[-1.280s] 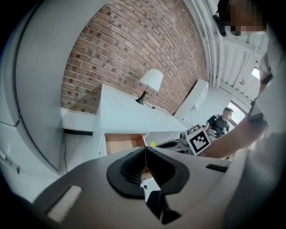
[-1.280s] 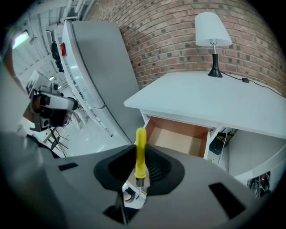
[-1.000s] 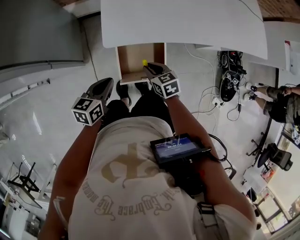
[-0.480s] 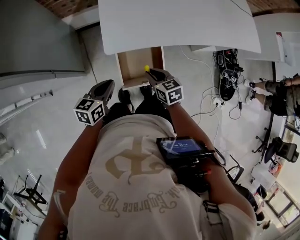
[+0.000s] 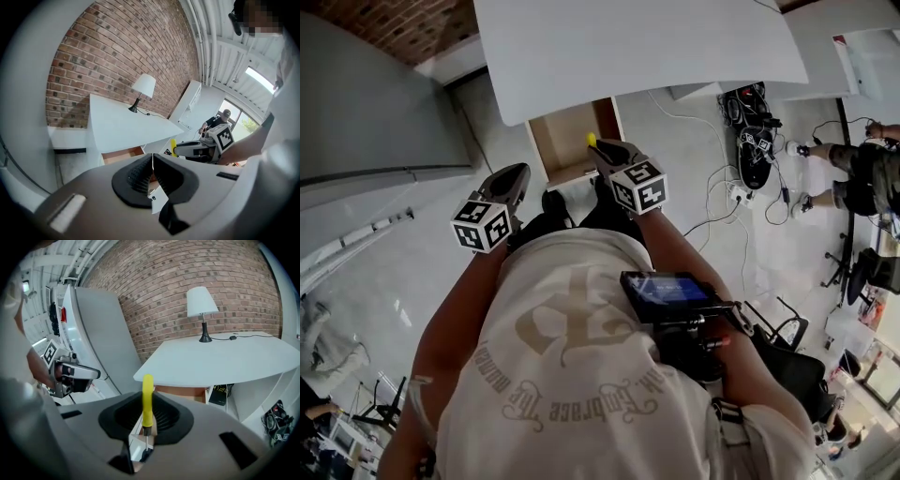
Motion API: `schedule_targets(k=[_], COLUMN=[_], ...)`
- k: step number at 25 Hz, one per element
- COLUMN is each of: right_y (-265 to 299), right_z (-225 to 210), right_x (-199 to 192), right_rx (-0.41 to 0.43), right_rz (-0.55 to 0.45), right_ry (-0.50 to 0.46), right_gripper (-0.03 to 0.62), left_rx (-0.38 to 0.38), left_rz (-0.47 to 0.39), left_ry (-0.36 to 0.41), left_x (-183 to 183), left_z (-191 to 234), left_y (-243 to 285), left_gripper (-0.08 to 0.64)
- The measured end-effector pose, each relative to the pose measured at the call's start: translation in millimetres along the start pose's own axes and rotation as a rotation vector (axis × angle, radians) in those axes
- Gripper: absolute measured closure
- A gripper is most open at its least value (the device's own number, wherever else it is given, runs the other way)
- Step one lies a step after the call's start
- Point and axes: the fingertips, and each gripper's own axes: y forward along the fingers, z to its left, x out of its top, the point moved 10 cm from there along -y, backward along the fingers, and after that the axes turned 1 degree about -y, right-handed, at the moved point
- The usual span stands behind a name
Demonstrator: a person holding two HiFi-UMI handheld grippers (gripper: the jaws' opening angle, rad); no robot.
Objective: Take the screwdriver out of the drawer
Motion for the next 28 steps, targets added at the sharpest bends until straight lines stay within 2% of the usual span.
schedule_targets(k=[5,11,22,28], right_y=[-20.3,-32.5,-47.3,-65.4], right_z=[5.6,6.2,17.0,13.4], right_x=[-0.8,10.5,43.3,53.2], right_rx=[-0.001,0.01,0.008,0.006], right_rz=[-0.03,-0.085,-0.184,-0.237], right_ry=[0.02,0.012,-0.023,-0.011], right_gripper=[0.538,0.538,0.538,0.538], left_rx=[-0.017,-0.038,-0.051,-0.058], left_rz=[0.005,-0.009,-0.085,-0.136], left_ry=[0.018,0.074,0.119,0.127], left_x=[1.3,12.0,38.6,52.4], left_z=[-12.8,-19.9,-23.0,-36.9], left_y=[1.3,8.4,-2.7,-4.4], left_gripper=[0.549,0.548,0.548,0.548])
